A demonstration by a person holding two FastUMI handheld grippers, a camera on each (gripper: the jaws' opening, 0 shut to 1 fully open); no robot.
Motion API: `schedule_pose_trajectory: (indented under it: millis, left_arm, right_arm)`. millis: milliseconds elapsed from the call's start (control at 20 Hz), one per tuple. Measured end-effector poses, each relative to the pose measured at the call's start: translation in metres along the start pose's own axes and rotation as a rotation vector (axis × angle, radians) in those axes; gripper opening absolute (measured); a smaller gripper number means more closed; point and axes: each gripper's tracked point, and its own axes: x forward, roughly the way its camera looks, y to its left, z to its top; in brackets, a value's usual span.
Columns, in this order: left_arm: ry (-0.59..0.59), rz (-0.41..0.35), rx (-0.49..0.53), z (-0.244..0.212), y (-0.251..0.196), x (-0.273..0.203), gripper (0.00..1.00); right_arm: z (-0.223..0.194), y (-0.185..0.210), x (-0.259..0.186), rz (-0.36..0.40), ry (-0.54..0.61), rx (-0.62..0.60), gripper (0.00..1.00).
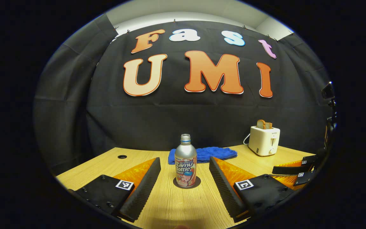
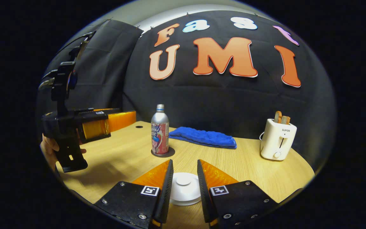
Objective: Open the teacup lid with one hand, grasp the water bottle and pour water into the teacup with the other hand; after pouring, place the water bottle on the coaster and then close the teacup lid.
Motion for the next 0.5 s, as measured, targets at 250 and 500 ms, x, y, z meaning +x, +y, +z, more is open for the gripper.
schedule_pose_trajectory:
  millis: [250, 500]
  left_arm:
    - [-0.065, 0.021, 0.014, 0.027, 0.003, -0.019, 1.0]
    - [-0.105, 0.038, -0.015, 0.046, 0.012, -0.037, 0.96]
  right_arm:
    - [0.052, -0.017, -0.023, -0.056, -0.114, -0.002, 0.57]
    - [0.104, -0.032, -0.049, -0.14, -0.214, -0.073, 0.73]
